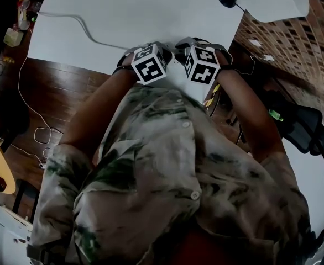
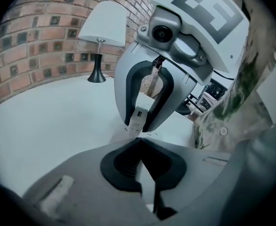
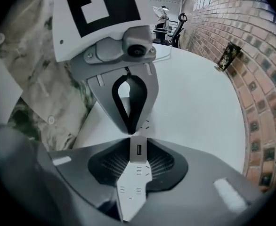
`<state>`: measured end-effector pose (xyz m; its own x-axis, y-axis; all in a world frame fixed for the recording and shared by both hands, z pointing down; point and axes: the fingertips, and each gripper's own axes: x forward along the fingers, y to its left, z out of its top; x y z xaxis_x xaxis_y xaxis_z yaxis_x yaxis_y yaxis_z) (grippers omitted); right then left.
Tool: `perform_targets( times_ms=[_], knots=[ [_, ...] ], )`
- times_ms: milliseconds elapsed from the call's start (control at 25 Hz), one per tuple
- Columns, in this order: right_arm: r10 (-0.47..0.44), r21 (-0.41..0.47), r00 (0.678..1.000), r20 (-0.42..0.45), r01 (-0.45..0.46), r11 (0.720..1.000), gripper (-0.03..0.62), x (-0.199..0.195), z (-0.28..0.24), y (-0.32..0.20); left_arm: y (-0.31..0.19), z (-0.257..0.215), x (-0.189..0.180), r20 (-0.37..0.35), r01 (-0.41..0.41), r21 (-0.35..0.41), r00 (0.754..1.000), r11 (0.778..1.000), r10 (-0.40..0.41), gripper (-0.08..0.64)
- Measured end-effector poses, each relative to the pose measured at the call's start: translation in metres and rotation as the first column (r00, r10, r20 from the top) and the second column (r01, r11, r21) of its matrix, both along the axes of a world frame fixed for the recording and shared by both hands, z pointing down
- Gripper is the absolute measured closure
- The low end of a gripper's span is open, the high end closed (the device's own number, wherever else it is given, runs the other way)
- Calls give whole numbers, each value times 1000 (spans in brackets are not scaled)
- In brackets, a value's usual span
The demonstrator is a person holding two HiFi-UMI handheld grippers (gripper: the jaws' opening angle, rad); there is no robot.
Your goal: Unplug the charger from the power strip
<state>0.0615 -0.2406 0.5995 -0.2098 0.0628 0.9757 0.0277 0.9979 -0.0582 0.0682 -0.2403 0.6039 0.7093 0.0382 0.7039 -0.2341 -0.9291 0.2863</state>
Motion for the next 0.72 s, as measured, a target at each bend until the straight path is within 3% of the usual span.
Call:
perform_targets(
  times_ms=[240,440,560,720],
  knots=[
    [0,-2,1000,-23,0,1000,489,4,-5,4,5,1,5,8,-15,-47,1000,999,16,562],
    [40,52,997,68,-44,998,489,-16,-89,-40,-2,-1,1,5,-12,-34,1000,999,12,561],
    [107,112,989,106,-119,987,488,-6,-117,-58,-1,1,-3,7,-6,-49,1000,999,6,561],
    [225,128,963,146,-244,961,488,20,-133,-51,2,1,-2,7,-9,-28,1000,1000,9,560]
  ],
)
